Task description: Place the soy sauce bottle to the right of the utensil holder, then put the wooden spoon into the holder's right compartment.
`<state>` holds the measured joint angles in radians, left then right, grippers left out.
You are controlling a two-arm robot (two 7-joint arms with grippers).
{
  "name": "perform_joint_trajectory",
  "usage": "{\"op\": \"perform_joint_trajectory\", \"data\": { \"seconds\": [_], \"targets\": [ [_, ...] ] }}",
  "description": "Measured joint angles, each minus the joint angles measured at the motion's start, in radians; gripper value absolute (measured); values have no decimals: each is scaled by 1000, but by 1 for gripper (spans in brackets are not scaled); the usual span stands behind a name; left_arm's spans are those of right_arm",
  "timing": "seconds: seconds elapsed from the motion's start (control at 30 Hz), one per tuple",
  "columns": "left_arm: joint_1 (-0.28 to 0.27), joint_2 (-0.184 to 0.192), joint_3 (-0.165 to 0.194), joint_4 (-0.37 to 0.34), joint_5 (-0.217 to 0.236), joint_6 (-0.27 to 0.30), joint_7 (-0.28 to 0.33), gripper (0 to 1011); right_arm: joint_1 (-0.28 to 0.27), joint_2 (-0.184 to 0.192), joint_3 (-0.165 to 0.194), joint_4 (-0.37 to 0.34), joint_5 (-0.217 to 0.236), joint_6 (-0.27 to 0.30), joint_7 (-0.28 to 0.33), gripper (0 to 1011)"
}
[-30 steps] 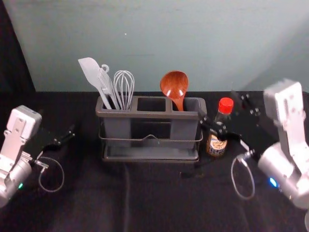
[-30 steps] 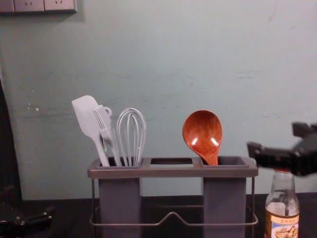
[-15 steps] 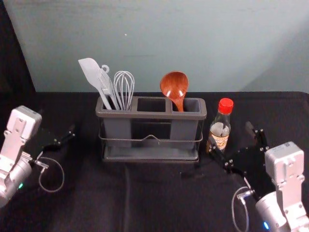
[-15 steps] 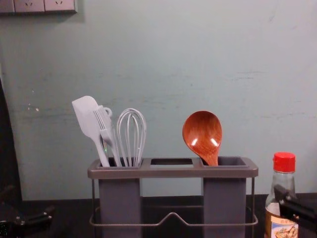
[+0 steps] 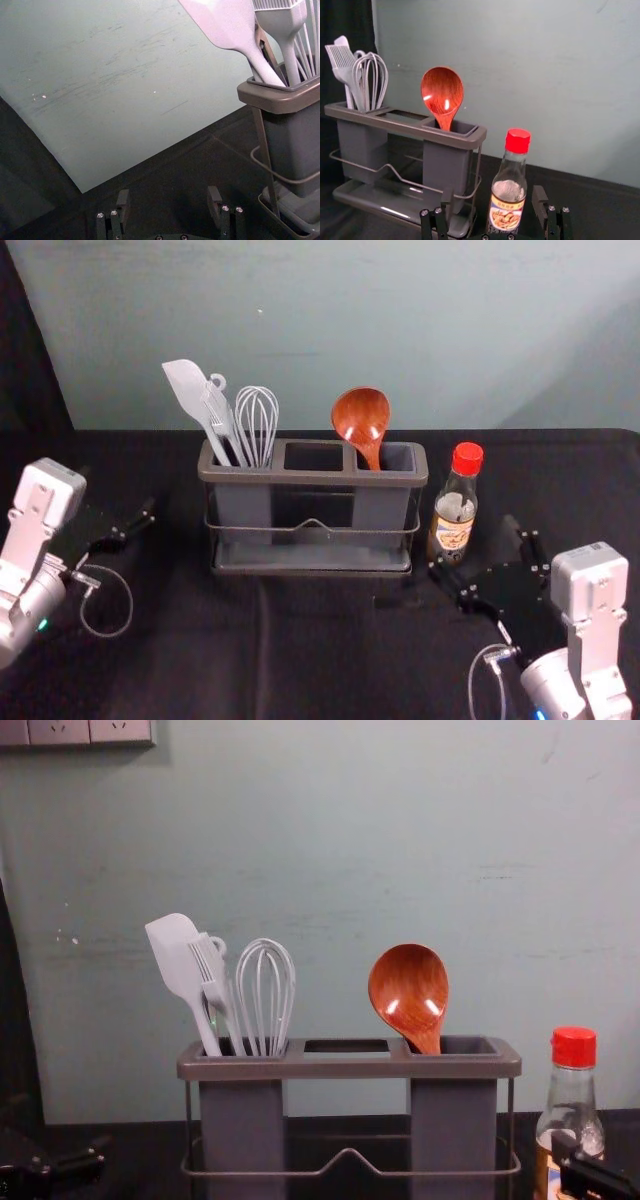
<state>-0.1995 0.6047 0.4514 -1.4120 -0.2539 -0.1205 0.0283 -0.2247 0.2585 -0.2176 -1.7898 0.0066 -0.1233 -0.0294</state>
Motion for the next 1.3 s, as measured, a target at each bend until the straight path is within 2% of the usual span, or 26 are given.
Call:
{"op": "perform_joint_trajectory", "data": {
  "seconds": [0.1,1.3],
  "targets": [
    [0,0,0,0,0,0,0,1012,7,1,6,-4,16,30,24,1002],
    [0,0,0,0,0,0,0,1011,3,-1,1,-1,5,11,9,1002]
  ]
}}
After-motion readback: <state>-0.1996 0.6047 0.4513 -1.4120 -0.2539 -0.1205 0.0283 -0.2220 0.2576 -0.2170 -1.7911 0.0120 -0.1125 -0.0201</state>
